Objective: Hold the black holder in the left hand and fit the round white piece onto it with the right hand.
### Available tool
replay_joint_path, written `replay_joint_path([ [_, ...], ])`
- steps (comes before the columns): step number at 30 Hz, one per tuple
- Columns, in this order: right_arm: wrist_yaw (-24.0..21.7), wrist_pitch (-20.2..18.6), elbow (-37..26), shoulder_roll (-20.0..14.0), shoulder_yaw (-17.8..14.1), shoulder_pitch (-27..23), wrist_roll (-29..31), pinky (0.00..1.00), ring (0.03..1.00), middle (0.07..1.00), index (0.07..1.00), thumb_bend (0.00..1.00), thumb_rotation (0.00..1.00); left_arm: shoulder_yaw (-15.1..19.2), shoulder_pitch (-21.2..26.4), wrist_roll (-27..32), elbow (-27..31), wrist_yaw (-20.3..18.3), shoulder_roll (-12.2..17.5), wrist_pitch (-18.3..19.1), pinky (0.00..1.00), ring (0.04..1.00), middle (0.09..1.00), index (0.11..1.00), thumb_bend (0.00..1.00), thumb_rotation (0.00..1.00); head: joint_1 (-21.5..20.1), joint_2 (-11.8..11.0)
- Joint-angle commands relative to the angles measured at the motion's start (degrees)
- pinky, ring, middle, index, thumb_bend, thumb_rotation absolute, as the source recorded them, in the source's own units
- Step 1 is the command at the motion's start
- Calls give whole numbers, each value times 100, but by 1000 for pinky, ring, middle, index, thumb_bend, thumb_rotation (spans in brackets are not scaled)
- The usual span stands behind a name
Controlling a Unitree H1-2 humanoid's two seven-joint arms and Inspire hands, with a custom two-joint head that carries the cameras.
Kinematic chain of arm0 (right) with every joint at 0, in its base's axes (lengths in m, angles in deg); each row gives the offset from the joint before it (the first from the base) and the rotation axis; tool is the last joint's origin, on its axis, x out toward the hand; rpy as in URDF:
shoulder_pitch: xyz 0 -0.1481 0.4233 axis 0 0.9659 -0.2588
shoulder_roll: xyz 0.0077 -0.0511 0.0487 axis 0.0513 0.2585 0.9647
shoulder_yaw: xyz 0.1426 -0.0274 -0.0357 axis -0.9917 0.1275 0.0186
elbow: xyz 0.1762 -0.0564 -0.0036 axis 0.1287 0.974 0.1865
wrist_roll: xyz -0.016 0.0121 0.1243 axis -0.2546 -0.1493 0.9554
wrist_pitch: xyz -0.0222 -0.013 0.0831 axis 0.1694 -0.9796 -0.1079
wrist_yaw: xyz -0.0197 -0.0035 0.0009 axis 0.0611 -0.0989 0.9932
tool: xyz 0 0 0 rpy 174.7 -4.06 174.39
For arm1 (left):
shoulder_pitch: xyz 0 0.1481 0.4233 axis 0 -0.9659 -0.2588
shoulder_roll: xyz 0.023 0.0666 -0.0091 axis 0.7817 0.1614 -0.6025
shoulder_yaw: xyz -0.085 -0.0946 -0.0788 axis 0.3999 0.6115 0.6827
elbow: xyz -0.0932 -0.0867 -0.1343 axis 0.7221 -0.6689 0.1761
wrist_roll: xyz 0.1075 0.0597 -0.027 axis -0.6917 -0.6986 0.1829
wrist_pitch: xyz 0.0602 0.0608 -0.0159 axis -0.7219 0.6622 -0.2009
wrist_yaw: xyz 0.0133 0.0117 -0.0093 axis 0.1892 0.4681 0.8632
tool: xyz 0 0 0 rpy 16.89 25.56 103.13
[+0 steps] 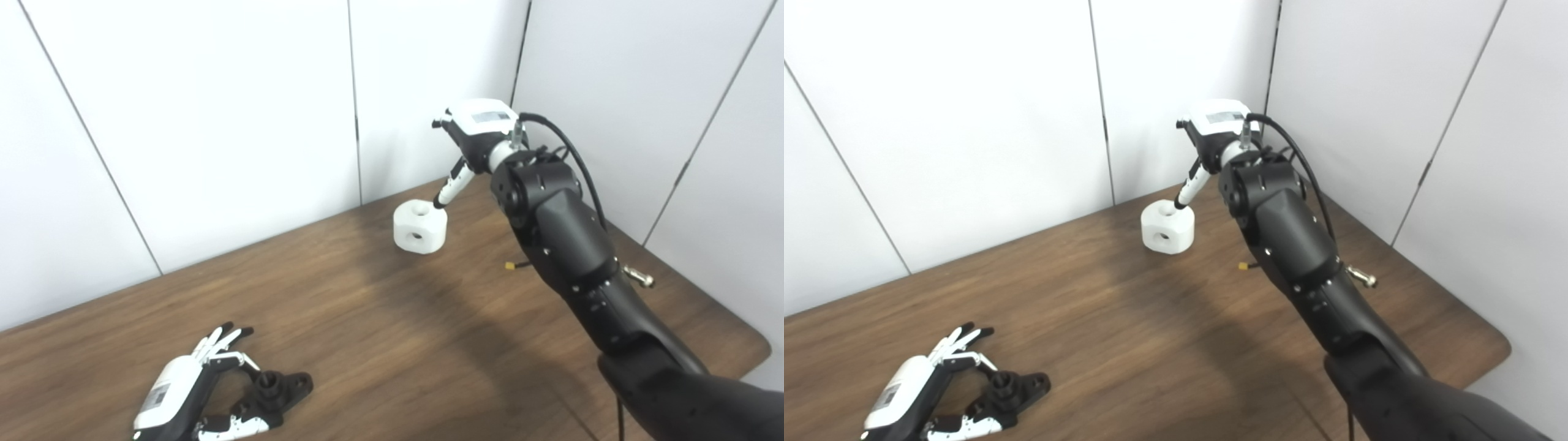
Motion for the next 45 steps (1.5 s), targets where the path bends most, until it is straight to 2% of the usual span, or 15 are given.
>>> replay_joint_path([
  [1,-294,-11,76,-160,-59,-470,-181,811,977,995,920,943,366,-133,-411,-295,-501,-340,244,271,1000,1000,920,482,524,56,-2,0],
  [5,-770,-4,290,-198,29,-682,-207,840,983,1000,913,991,392,-136,-432,-321,-446,-344,250,303,1000,1000,922,483,524,56,18,7],
  [9,-1146,-12,478,-117,38,-829,-304,821,988,1000,911,1000,400,-130,-456,-299,-400,-372,253,315,1000,1000,924,483,524,56,78,37],
  [15,-1372,-9,776,-67,151,-979,-293,762,1000,1000,850,1000,417,-118,-477,-296,-336,-431,257,364,1000,1000,925,483,524,55,155,87],
  [20,-1470,-9,1053,6,246,-1049,-237,740,1000,1000,905,1000,413,-104,-487,-291,-369,-403,252,347,1000,1000,923,483,524,56,182,108],
  [24,-1307,-9,1205,69,376,-1022,-232,715,998,1000,900,1000,380,-100,-502,-288,-353,-424,248,384,1000,1000,923,483,524,57,217,122],
  [25,-1233,-12,1212,126,353,-991,-268,738,1000,1000,891,1000,374,-96,-512,-286,-332,-429,248,390,1000,1000,924,483,524,57,235,131],
  [28,-1038,-14,1287,265,299,-937,-359,892,1000,1000,883,1000,361,-80,-532,-282,-293,-436,245,395,1000,1000,923,483,524,57,267,146],
  [32,-720,-13,1475,331,296,-913,-328,987,1000,1000,863,990,372,-79,-544,-303,-313,-421,234,382,1000,1000,926,483,524,56,290,147],
  [39,-236,-14,1924,424,284,-939,-196,1000,1000,1000,843,995,392,-82,-561,-301,-357,-388,209,339,1000,1000,922,483,524,56,367,159],
  [45,198,-15,2223,546,242,-911,-181,1000,1000,1000,776,978,398,-66,-585,-269,-360,-388,213,306,1000,1000,925,483,524,56,414,166],
])
